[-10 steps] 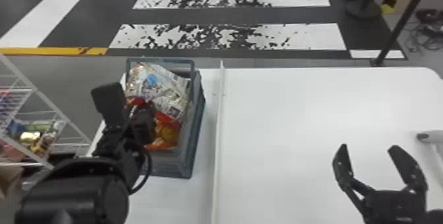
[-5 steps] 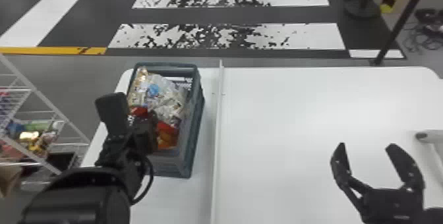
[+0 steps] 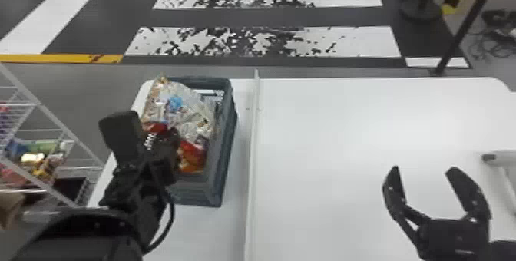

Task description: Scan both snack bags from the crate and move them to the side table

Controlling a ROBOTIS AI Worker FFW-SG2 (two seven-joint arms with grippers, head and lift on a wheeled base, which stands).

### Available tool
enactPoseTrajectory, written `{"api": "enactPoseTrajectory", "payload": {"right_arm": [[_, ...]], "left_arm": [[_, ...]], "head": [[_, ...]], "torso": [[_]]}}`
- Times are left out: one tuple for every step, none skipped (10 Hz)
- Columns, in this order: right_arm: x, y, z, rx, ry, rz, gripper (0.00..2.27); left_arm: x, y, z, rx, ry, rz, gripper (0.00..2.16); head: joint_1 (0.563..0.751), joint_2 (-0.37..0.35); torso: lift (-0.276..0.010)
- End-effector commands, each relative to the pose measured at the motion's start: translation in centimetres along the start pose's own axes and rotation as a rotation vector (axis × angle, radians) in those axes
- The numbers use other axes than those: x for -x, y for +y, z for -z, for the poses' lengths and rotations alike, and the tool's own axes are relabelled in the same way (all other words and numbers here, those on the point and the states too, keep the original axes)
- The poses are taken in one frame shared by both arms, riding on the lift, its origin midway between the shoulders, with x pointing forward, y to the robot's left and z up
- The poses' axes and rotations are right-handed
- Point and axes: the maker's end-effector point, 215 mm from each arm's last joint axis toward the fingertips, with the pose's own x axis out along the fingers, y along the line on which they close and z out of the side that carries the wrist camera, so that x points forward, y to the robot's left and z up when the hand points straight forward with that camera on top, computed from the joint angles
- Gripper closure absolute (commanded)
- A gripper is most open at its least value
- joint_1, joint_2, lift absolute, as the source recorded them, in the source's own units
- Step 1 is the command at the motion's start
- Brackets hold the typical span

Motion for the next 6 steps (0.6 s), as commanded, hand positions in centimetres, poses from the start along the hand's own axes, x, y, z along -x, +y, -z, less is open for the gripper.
{"api": "enactPoseTrajectory", "payload": {"right_arm": [[0.0,0.2,0.1,-0.002,0.003,-0.003,0.09],[-0.1,0.3,0.1,-0.003,0.001,-0.004,0.09],[-0.1,0.3,0.0,-0.003,0.0,-0.004,0.09],[-0.1,0.3,-0.1,-0.004,-0.003,-0.005,0.09],[-0.1,0.3,-0.1,-0.004,-0.003,-0.005,0.09],[-0.1,0.3,-0.1,-0.004,-0.003,-0.005,0.09]], "left_arm": [[0.5,0.1,-1.3,0.011,-0.02,0.0,2.14],[1.3,-0.1,-2.6,0.02,-0.037,0.011,2.13],[2.3,-0.4,-3.9,0.025,-0.049,0.022,2.14],[3.4,-0.5,-5.0,0.027,-0.051,0.028,2.14],[4.2,-0.6,-6.2,0.037,-0.069,0.033,2.14],[4.4,-1.2,-6.6,0.059,-0.072,0.056,2.14]], "head": [[0.695,0.096],[0.695,0.097],[0.695,0.101],[0.695,0.099],[0.695,0.097],[0.695,0.096]], "torso": [[-0.075],[-0.075],[-0.075],[-0.075],[-0.075],[-0.075]]}}
